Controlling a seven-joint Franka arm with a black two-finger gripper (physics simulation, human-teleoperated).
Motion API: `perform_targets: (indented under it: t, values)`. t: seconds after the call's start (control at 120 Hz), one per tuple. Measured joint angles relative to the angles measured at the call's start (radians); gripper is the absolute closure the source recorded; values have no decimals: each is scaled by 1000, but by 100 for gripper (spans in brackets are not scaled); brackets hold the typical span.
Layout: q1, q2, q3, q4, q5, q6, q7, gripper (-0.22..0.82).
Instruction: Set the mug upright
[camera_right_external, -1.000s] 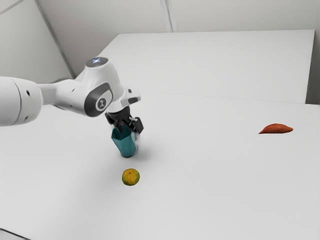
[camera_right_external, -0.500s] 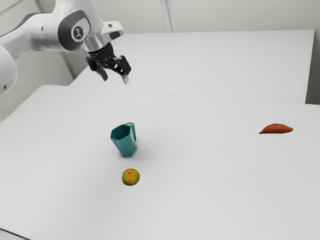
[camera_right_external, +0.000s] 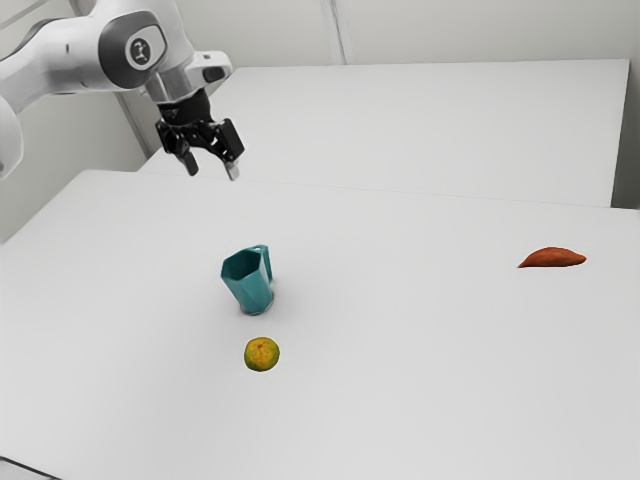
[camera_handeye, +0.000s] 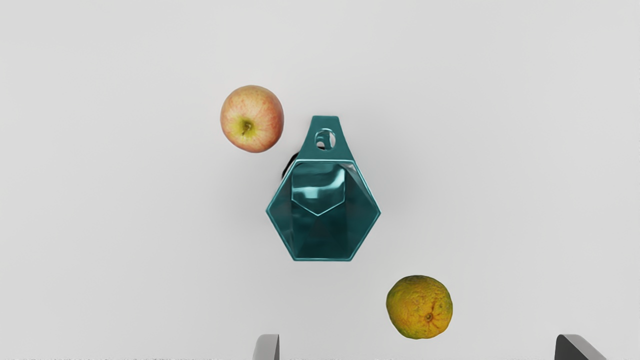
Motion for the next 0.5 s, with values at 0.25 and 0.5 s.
perform_targets:
  t: [0.25,0.5]
  values:
    - [-2,1,1,0,-10,-14,17,0]
    - [-2,1,1,0,-12,-18,28,0]
